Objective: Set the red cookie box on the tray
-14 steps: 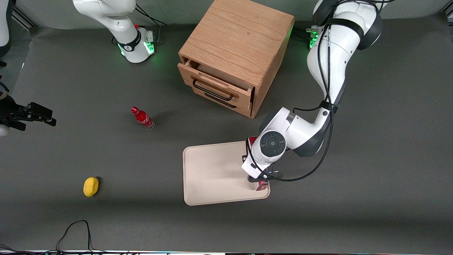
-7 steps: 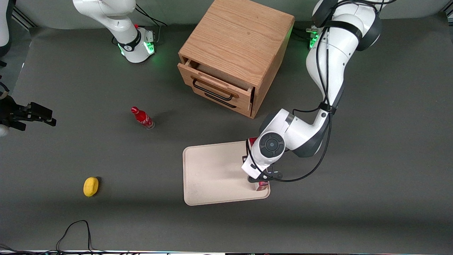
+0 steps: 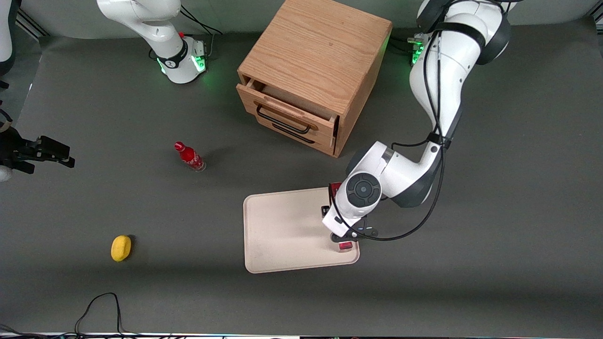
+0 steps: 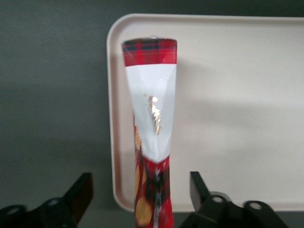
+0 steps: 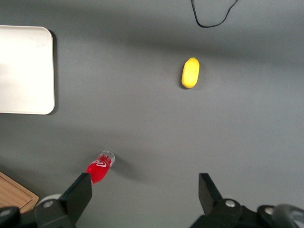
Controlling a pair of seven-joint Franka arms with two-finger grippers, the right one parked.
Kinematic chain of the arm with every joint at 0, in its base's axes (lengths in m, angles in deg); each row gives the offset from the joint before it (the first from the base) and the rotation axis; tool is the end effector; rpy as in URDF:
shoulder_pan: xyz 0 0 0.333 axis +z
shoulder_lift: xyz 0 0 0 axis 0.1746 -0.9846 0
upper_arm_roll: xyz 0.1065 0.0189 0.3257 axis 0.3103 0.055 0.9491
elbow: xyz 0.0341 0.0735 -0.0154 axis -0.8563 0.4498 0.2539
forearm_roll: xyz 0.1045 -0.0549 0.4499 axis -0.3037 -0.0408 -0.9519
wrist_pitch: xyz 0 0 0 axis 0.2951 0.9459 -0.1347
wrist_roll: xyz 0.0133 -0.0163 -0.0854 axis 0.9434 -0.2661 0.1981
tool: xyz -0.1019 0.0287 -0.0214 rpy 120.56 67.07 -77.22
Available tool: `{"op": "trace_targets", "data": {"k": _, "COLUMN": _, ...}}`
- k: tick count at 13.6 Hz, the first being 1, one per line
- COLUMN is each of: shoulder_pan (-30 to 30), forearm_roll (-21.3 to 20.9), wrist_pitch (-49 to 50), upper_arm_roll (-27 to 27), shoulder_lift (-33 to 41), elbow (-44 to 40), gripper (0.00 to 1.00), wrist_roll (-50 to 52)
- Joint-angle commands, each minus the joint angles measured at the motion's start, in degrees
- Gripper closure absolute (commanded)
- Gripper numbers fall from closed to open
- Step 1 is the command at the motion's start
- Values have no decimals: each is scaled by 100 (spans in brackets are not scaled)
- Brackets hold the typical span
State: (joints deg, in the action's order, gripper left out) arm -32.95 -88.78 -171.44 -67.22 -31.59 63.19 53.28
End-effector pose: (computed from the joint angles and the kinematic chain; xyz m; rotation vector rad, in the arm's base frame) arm 0.7269 -0.4474 0.2925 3.0998 0.1873 -0.1106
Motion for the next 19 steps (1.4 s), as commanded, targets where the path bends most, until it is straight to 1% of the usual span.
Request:
{"op": "trace_targets", "data": {"k": 1, "shoulder_pan": 311, "forearm_roll": -82, "wrist_pitch": 467, "upper_arm_roll": 63, "shoulder_lift": 1537, "elbow": 1205, "gripper": 0, "wrist_roll": -500}}
{"op": "trace_targets", "data": {"k": 4, "shoulder_pan": 1241, "forearm_roll": -3, "wrist_pitch": 1248, "upper_arm_roll": 72, "shoulder_lift": 2864, "elbow": 1908, "gripper": 0, "wrist_roll": -1547}}
{"op": "trace_targets", "data": {"k": 5, "shoulder_pan": 1601, "forearm_roll": 6, "wrist_pitch": 1320, "upper_arm_roll": 54, "shoulder_lift": 3356, "elbow": 2328, "gripper": 0, "wrist_roll": -1741}}
{"op": "trace_targets", "data": {"k": 7, "shoulder_pan": 2269, "forearm_roll": 277, "wrist_pitch": 1269, "upper_arm_roll": 98, "shoulder_lift": 4332, "elbow": 3304, "gripper": 0, "wrist_roll": -2679}}
{"op": "trace_targets", "data": {"k": 8, "shoulder_pan": 2429, "forearm_roll": 374, "wrist_pitch": 1364, "upper_arm_roll": 298, "shoulder_lift": 4702, "elbow": 3578, "gripper": 0, "wrist_roll": -3066}}
{"op": "trace_targets", "data": {"k": 9, "shoulder_pan": 2422, "forearm_roll": 419, "wrist_pitch": 1513, "upper_arm_roll": 640, "shoulder_lift": 5010, "elbow": 3763, "gripper": 0, "wrist_roll": -3288}}
{"op": "trace_targets", "data": {"k": 10, "shoulder_pan": 2404, "forearm_roll": 550, "wrist_pitch": 1619, "upper_arm_roll": 869, "shoulder_lift": 5257, "elbow": 3904, "gripper": 0, "wrist_roll": -3429}}
{"op": "trace_targets", "data": {"k": 11, "shoulder_pan": 2343, "forearm_roll": 760, "wrist_pitch": 1629, "upper_arm_roll": 1220, "shoulder_lift": 5503, "elbow": 4045, "gripper": 0, "wrist_roll": -3700}}
{"op": "trace_targets", "data": {"k": 13, "shoulder_pan": 2018, "forearm_roll": 762, "wrist_pitch": 1690, "upper_arm_roll": 1827, "shoulder_lift": 5567, "elbow": 3994, "gripper": 0, "wrist_roll": -3940}}
{"op": "trace_targets", "data": {"k": 14, "shoulder_pan": 1965, "forearm_roll": 692, "wrist_pitch": 1699, "upper_arm_roll": 1899, "shoulder_lift": 5489, "elbow": 3889, "gripper": 0, "wrist_roll": -3958}}
{"op": "trace_targets", "data": {"k": 15, "shoulder_pan": 1921, "forearm_roll": 535, "wrist_pitch": 1699, "upper_arm_roll": 1909, "shoulder_lift": 5444, "elbow": 3845, "gripper": 0, "wrist_roll": -3906}}
{"op": "trace_targets", "data": {"k": 17, "shoulder_pan": 1824, "forearm_roll": 489, "wrist_pitch": 1795, "upper_arm_roll": 1978, "shoulder_lift": 5435, "elbow": 3774, "gripper": 0, "wrist_roll": -3861}}
{"op": "trace_targets", "data": {"k": 19, "shoulder_pan": 1719, "forearm_roll": 489, "wrist_pitch": 2111, "upper_arm_roll": 2171, "shoulder_lift": 5356, "elbow": 3669, "gripper": 0, "wrist_roll": -3852}}
